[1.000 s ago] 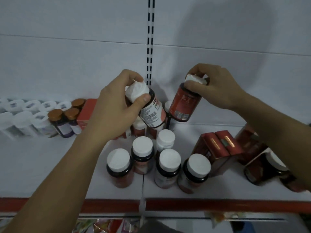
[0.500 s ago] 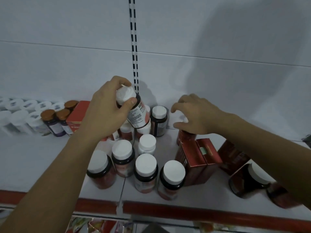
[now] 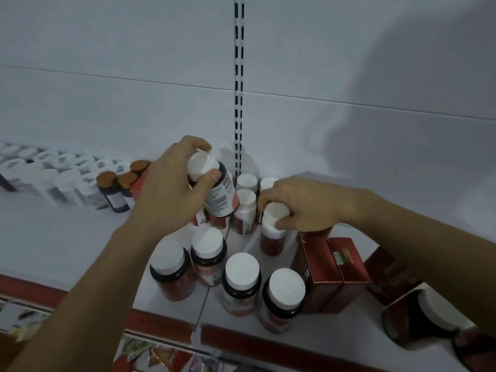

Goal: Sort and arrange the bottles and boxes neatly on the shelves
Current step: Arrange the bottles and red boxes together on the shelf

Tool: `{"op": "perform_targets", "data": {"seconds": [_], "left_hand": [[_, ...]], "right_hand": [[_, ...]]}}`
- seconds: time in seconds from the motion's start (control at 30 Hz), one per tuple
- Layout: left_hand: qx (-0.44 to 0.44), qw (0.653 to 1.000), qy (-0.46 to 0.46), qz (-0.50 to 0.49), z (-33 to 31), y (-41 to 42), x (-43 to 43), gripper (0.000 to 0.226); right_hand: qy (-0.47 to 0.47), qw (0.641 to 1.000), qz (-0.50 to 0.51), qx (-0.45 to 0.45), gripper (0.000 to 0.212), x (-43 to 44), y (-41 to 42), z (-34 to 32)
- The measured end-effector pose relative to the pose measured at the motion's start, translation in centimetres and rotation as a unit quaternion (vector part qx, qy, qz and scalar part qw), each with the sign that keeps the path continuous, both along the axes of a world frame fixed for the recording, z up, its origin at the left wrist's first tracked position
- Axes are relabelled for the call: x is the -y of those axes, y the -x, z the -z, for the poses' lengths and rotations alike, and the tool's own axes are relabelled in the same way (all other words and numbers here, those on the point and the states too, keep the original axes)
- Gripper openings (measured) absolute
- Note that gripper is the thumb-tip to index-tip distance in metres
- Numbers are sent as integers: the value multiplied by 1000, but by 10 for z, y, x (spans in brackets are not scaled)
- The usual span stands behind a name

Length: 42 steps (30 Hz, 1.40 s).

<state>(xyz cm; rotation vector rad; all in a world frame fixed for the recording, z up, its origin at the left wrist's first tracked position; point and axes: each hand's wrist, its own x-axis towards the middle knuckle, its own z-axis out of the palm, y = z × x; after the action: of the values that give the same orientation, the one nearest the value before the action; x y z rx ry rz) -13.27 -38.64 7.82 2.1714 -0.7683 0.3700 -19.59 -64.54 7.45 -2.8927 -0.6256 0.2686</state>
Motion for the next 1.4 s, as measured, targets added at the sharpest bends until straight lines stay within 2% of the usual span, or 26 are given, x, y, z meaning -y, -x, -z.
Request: {"op": "perform_targets", "data": {"seconds": [0.17,0.37,0.43,0.5,0.53,0.6,0.7,0.83,1.03,1.17,1.27,1.4], "left_hand": [[1,1000,-6,9,1,0,4,34],[3,1000,-12,12,1,-3,1,34],[2,1000,-7,13,0,-3,-1,34],[1,1000,-1,15,-1,-4,-3,34],[0,1000,0,16,-2,-4,-3,34],[-2,1000,0,16,-2,-4,-1,34],[-3,1000,4,27,-2,-5,3,33],[-9,999,15,46,-3,-8,6,33],[-6,998,27,51,-4,-12,10,32],[-7,998,24,58,-4,-16,8,32],[-8,998,25,62,-6,-22,4,33],[-5,998,20,66,-11,-27,4,34]], "right_hand": [[-11,996,81,30,40,6,-11,12],[-88,991,93,29,47,8,-12,25],[-105,987,109,56,42,13,-14,20],[-66,983,115,124,31,18,-19,14],[-37,983,118,138,36,20,-22,11],[25,986,114,118,52,19,-28,10],[91,988,102,77,57,10,-36,21],[32,989,110,96,52,12,-43,30],[-11,987,134,90,52,12,-42,30],[40,988,117,97,62,16,-31,22],[18,996,70,54,69,11,-20,16],[70,992,66,78,60,-7,-21,23]]}}
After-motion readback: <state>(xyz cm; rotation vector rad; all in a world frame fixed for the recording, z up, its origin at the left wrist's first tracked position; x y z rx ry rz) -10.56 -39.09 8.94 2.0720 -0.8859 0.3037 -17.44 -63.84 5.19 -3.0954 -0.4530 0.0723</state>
